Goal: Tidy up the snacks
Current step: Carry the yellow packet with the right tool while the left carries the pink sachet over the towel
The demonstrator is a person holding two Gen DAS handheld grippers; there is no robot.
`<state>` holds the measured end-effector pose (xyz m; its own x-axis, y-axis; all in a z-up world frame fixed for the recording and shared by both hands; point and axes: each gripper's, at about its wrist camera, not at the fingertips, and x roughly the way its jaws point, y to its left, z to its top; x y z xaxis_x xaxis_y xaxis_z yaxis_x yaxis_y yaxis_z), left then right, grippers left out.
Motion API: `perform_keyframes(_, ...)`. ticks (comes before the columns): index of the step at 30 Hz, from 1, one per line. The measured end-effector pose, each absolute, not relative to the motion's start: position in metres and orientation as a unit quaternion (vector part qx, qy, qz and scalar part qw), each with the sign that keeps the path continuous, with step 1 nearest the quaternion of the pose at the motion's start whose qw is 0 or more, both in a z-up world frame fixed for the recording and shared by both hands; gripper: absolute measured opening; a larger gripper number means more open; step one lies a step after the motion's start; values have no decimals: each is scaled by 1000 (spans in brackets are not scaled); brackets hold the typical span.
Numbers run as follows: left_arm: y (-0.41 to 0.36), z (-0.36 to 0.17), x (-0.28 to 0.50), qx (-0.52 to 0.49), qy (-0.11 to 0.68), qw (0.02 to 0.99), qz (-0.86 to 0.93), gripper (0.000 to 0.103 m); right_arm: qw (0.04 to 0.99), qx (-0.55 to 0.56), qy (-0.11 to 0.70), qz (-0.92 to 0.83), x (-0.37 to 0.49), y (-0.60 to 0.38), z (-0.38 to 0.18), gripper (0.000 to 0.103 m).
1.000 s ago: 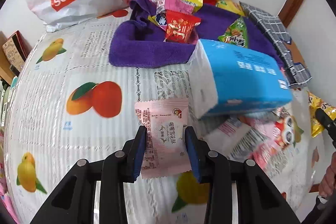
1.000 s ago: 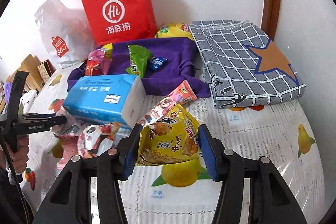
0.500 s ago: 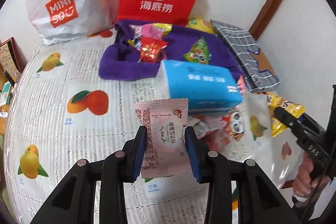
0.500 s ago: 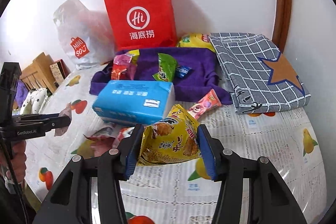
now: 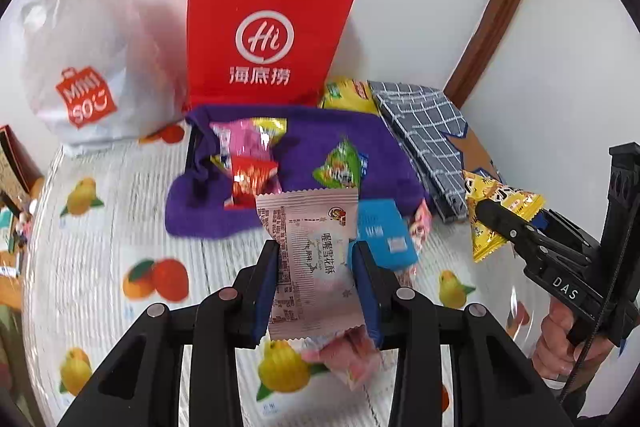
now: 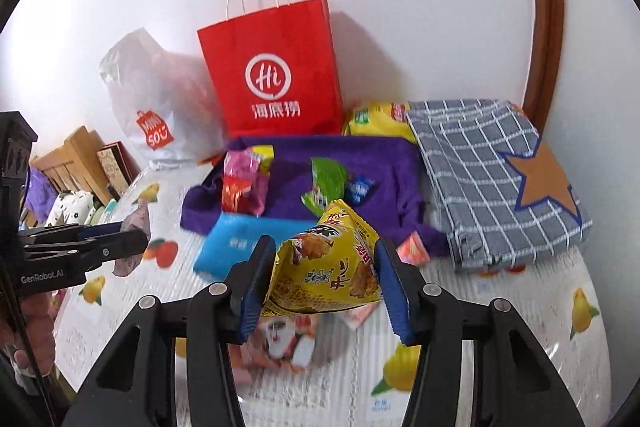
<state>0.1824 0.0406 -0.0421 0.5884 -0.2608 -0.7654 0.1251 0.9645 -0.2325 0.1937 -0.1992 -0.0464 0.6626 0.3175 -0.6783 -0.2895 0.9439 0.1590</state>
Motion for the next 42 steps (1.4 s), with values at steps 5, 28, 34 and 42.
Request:
perform_keyframes(5, 44, -29, 210, -78, 432, 892, -109, 35, 912, 21, 371, 172, 226, -191, -33, 51)
perform_keyframes(28, 67, -53, 338, -87, 445, 887, -92, 35, 910, 29, 367, 188, 369, -159, -44, 50)
perform_keyframes(34, 70, -87, 360, -87, 480, 868, -90, 35, 891, 35, 416, 177, 396, -164, -89, 49)
perform_keyframes(42, 79, -97, 365, -91, 490, 863, -83, 35, 887, 41, 431, 158, 411, -183, -108, 49)
